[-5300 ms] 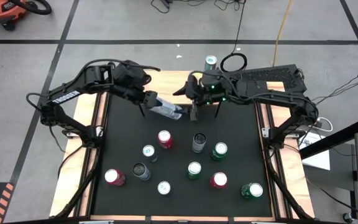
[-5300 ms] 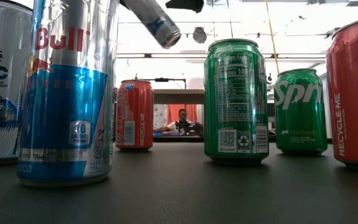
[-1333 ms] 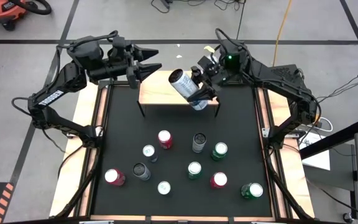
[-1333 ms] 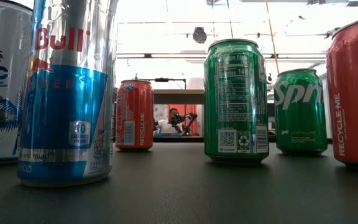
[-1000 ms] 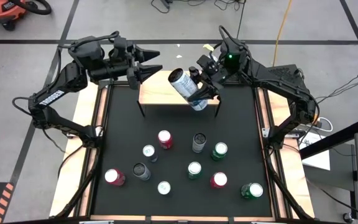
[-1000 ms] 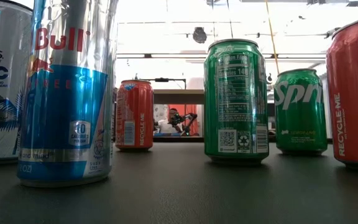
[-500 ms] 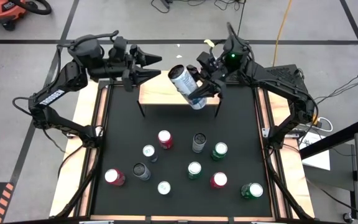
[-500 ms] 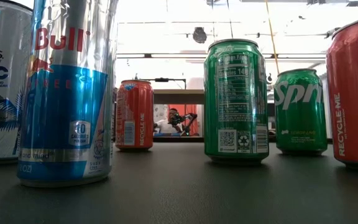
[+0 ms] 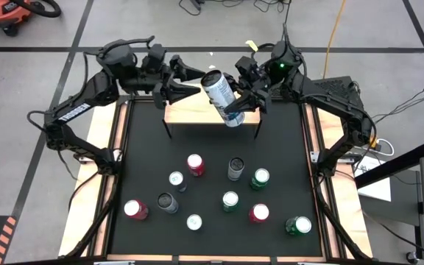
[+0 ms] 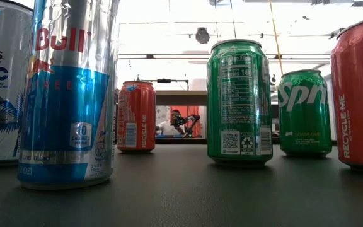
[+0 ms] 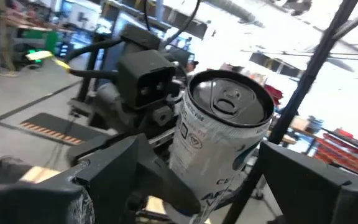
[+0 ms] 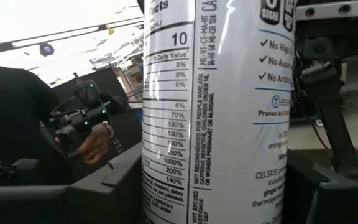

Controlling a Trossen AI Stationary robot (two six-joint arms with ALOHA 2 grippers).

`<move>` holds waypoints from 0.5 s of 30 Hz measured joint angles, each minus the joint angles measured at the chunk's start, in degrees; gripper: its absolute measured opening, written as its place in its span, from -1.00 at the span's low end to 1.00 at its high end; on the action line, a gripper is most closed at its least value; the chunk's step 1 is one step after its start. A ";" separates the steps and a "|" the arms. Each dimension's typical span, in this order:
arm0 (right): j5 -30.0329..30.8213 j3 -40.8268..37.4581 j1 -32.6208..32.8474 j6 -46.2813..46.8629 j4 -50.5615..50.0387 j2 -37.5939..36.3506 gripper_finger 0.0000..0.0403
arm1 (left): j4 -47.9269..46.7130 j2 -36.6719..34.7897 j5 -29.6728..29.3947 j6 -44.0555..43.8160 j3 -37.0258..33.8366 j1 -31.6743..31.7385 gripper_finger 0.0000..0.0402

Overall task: Place canned beverage on shelf
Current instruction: Put the top left white soda can on the shelf

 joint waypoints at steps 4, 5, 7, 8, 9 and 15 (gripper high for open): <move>0.17 0.00 0.01 1.04 1.89 0.00 0.17 | 5.64 1.27 1.43 -1.47 0.00 -0.57 0.69; 0.17 0.00 0.01 1.20 2.02 0.00 0.17 | 6.63 1.51 1.72 -1.46 0.01 -0.62 0.69; 0.18 0.00 0.00 1.23 2.05 -0.02 0.17 | 8.01 2.26 2.17 -1.48 0.04 -0.81 0.69; 0.22 0.00 0.00 1.23 2.04 -0.02 0.17 | 8.73 2.79 2.19 -1.46 0.04 -0.81 0.69; 0.22 0.00 0.00 1.23 2.00 -0.02 0.17 | 9.09 3.28 2.31 -1.46 0.04 -0.81 0.69; 0.36 0.00 0.00 1.25 1.98 -0.02 0.17 | 13.46 5.65 4.09 -2.46 0.04 -0.96 0.69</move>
